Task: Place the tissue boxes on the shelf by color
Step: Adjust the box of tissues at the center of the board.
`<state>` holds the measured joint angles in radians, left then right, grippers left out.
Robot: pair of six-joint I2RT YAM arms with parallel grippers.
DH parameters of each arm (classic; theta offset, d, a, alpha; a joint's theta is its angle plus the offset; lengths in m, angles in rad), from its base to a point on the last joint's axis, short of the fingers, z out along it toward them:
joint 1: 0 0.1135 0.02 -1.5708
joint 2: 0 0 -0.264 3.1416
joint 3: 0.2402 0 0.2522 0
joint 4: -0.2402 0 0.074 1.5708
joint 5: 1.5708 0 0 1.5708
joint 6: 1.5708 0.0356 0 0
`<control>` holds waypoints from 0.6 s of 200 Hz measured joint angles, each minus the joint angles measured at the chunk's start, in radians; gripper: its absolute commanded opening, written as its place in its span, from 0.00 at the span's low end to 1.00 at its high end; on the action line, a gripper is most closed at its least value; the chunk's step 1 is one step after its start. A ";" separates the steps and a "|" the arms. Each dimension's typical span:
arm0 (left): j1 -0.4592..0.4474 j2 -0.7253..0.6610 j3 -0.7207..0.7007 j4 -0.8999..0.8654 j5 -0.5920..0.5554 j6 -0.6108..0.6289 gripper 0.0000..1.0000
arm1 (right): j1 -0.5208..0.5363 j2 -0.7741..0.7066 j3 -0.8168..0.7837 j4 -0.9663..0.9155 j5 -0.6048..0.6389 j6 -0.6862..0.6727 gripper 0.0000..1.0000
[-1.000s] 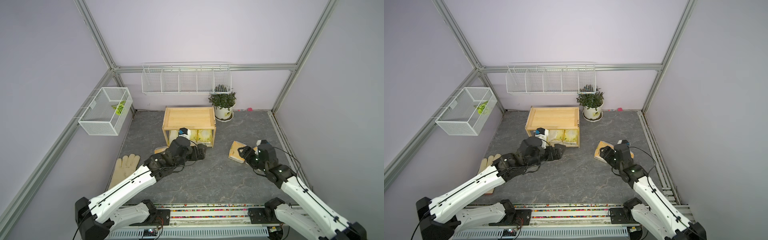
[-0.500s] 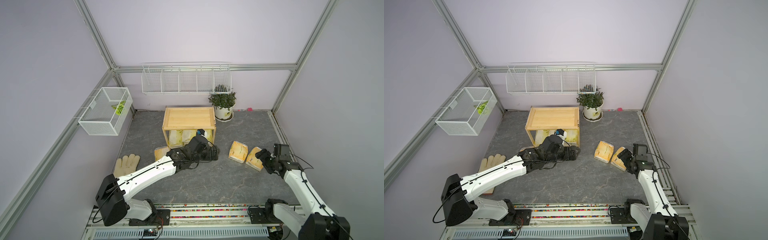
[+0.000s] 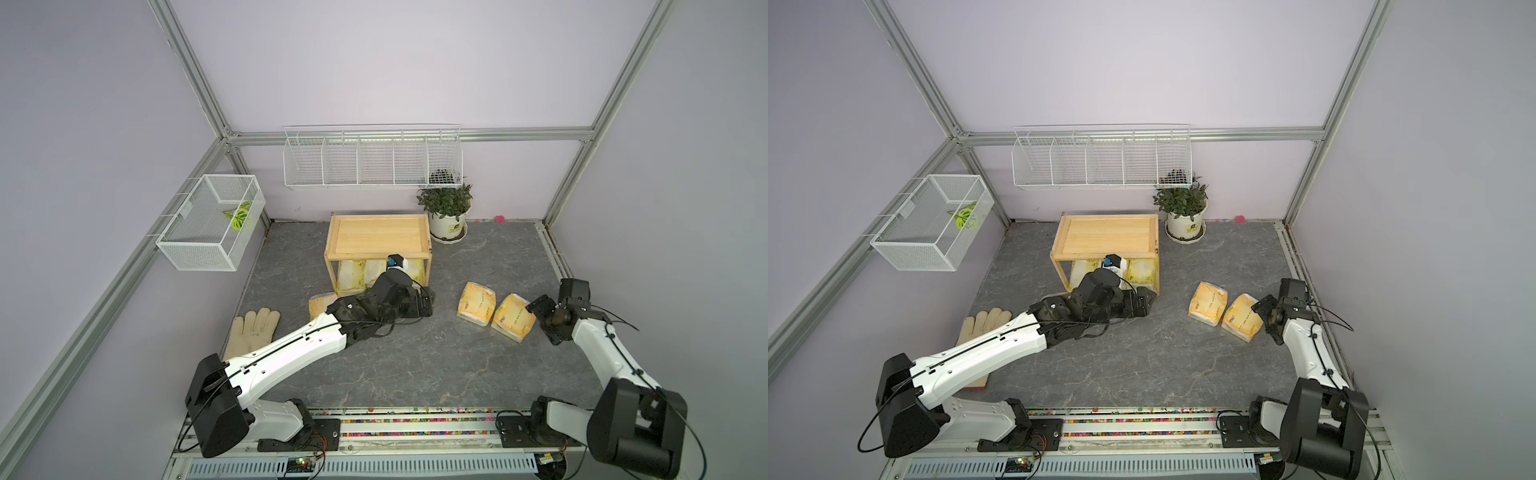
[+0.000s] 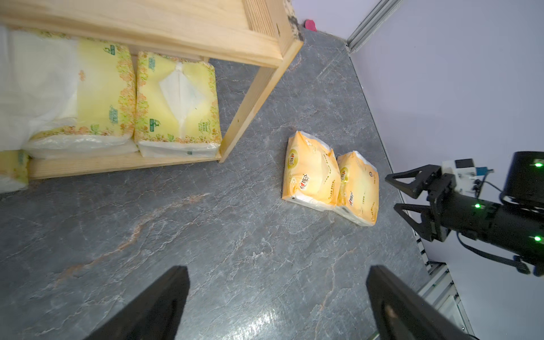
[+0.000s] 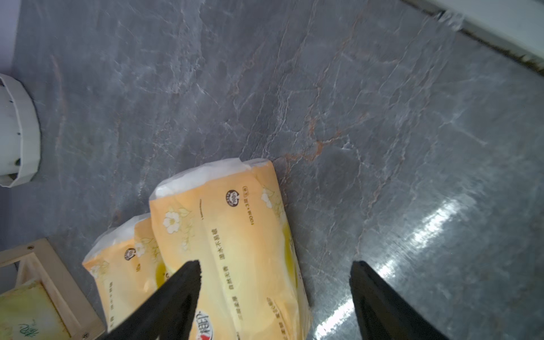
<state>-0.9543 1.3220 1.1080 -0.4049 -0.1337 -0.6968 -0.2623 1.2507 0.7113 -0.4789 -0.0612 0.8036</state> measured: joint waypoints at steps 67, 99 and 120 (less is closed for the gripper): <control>0.006 -0.082 -0.028 -0.010 -0.027 -0.002 1.00 | 0.003 0.245 0.113 0.092 -0.190 -0.014 0.83; 0.006 -0.098 -0.042 -0.021 -0.032 -0.005 1.00 | 0.042 0.317 0.191 0.101 -0.227 -0.034 0.83; 0.006 -0.109 -0.051 -0.023 -0.037 -0.005 1.00 | 0.084 0.370 0.256 0.100 -0.237 -0.056 0.82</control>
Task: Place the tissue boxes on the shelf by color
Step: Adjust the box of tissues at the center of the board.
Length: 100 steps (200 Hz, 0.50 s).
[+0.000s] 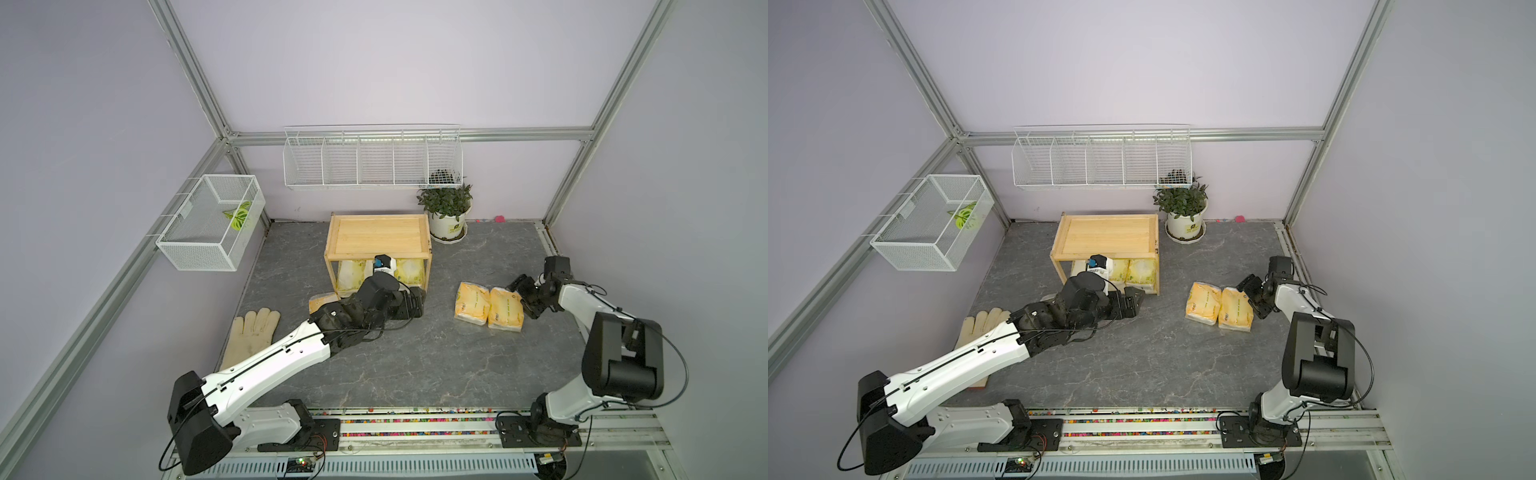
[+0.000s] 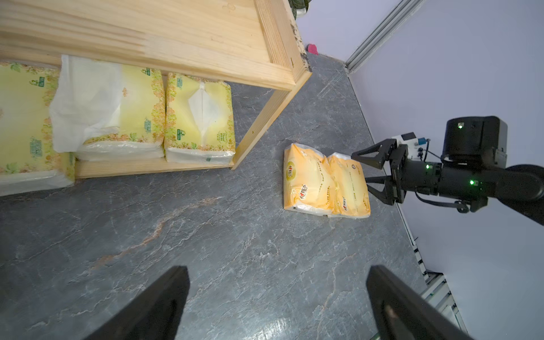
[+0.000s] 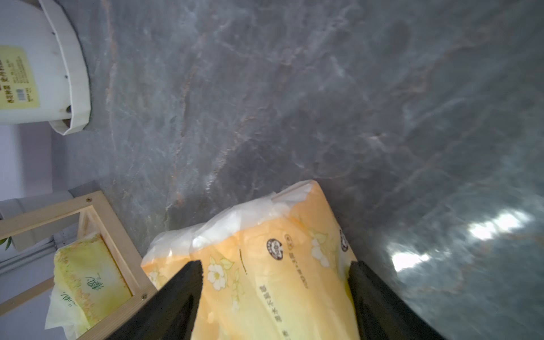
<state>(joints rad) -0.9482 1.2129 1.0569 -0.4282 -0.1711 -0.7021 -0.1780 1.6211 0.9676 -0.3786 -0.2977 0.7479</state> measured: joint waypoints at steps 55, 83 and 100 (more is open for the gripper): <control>0.001 -0.032 -0.015 -0.015 -0.016 -0.003 1.00 | 0.059 0.021 0.101 -0.053 0.045 -0.064 0.82; 0.001 -0.045 -0.020 -0.018 -0.017 -0.006 1.00 | 0.068 -0.048 0.152 -0.084 0.058 -0.098 0.82; 0.004 -0.049 -0.023 -0.019 -0.017 -0.009 1.00 | 0.098 -0.023 0.251 -0.104 0.042 -0.122 0.82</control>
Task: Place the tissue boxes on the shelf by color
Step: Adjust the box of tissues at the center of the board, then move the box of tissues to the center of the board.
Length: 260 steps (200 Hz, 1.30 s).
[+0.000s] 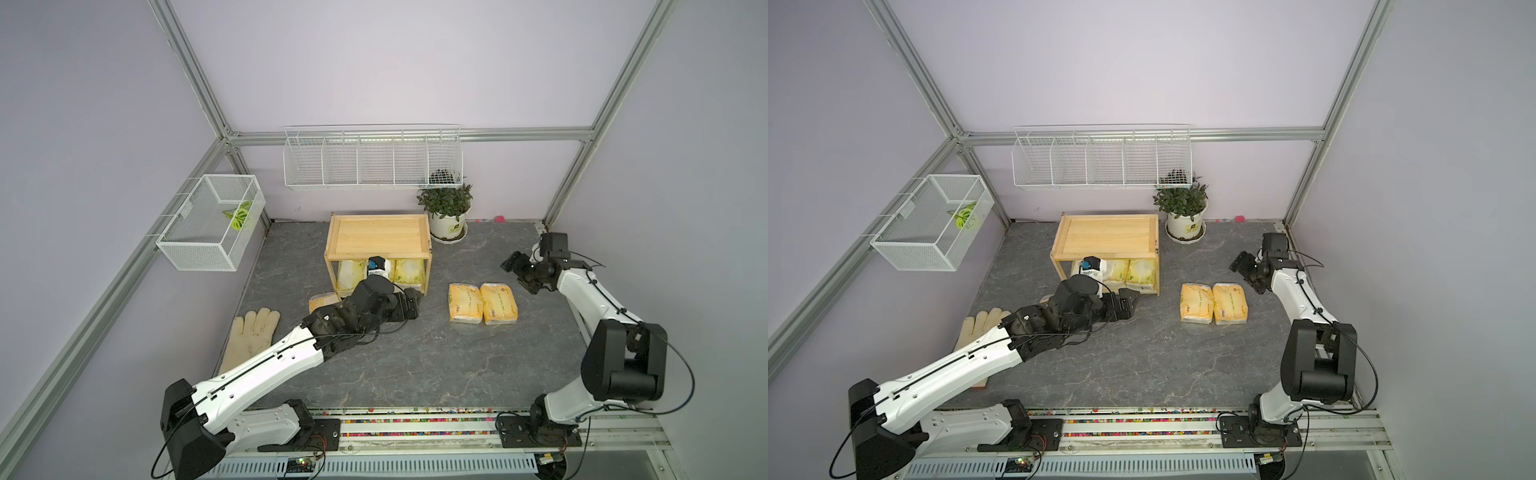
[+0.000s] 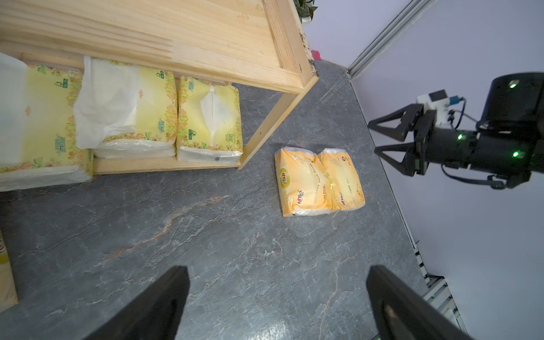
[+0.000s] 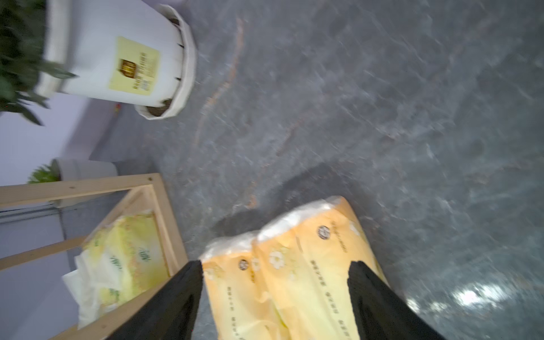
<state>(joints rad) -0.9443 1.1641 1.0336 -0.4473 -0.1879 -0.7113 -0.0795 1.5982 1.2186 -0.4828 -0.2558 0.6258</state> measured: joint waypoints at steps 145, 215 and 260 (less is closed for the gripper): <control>0.002 -0.064 0.000 -0.037 -0.025 -0.009 1.00 | 0.251 0.455 0.290 -0.070 -0.060 -0.034 0.81; 0.002 -0.058 0.000 -0.037 -0.023 -0.009 1.00 | 0.356 0.292 0.002 0.053 -0.068 0.043 0.80; 0.002 -0.057 -0.016 -0.022 -0.019 -0.009 1.00 | 0.484 0.189 -0.096 0.114 -0.067 0.111 0.80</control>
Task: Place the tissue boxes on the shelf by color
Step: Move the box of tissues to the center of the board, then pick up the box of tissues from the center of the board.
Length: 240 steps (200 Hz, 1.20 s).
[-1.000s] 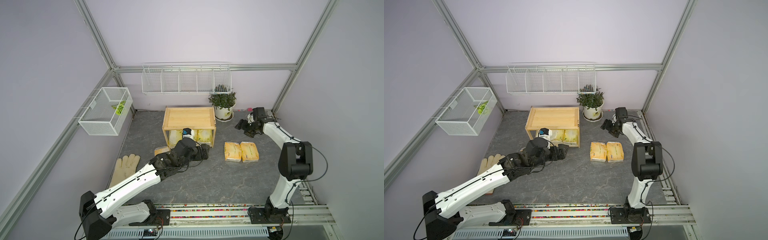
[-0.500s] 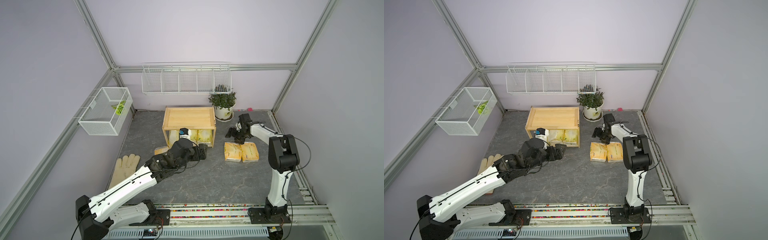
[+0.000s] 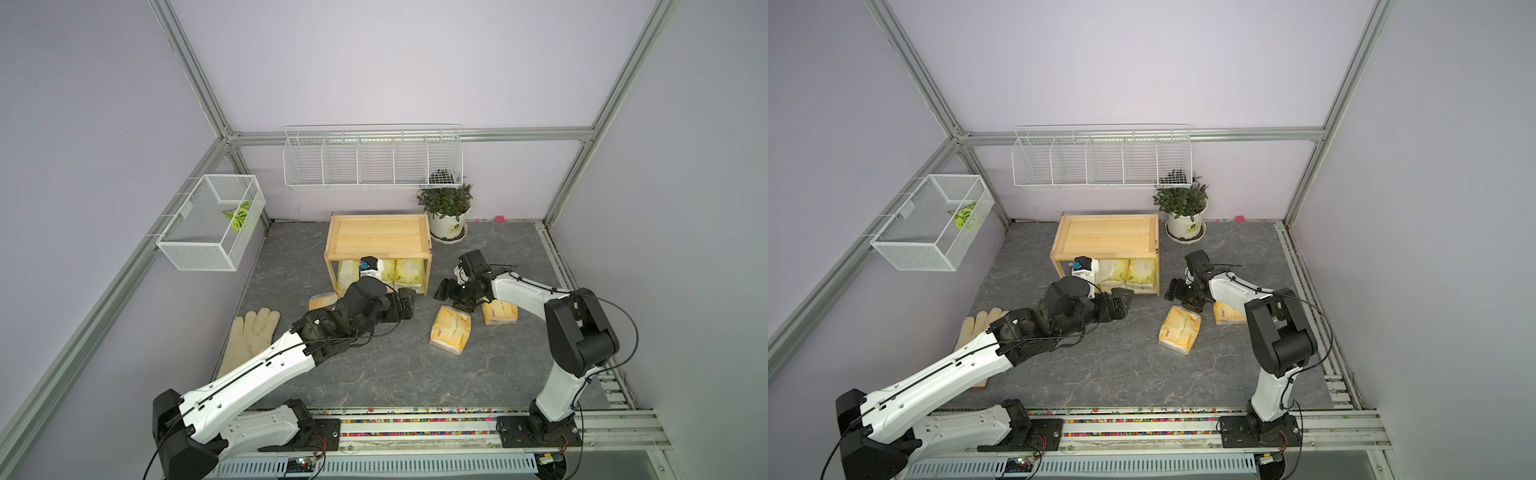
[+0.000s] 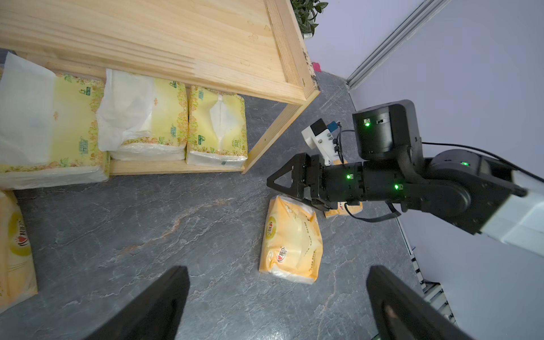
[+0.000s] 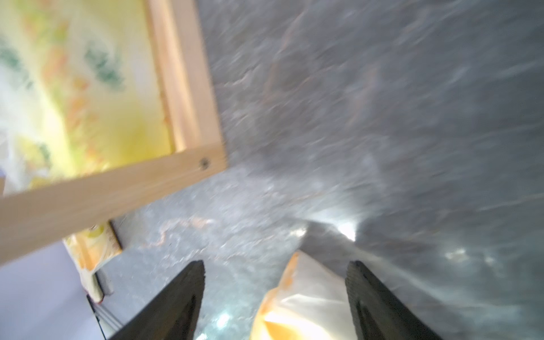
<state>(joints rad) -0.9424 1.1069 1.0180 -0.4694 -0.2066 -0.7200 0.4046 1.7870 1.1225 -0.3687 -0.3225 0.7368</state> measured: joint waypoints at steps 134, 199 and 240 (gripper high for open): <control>0.024 0.158 -0.208 0.266 0.329 0.050 1.00 | -0.035 -0.582 -0.384 -0.023 0.041 0.098 0.88; 0.041 0.346 -0.209 0.412 0.476 0.052 1.00 | -0.052 -0.813 -0.729 0.034 -0.033 0.238 0.93; 0.041 0.440 -0.208 0.490 0.521 0.046 1.00 | -0.058 -0.847 -0.823 0.183 -0.078 0.319 0.93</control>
<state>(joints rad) -0.9012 1.5467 0.8097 0.0208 0.3149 -0.6739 0.3470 0.9398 0.2996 -0.1856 -0.4007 1.0561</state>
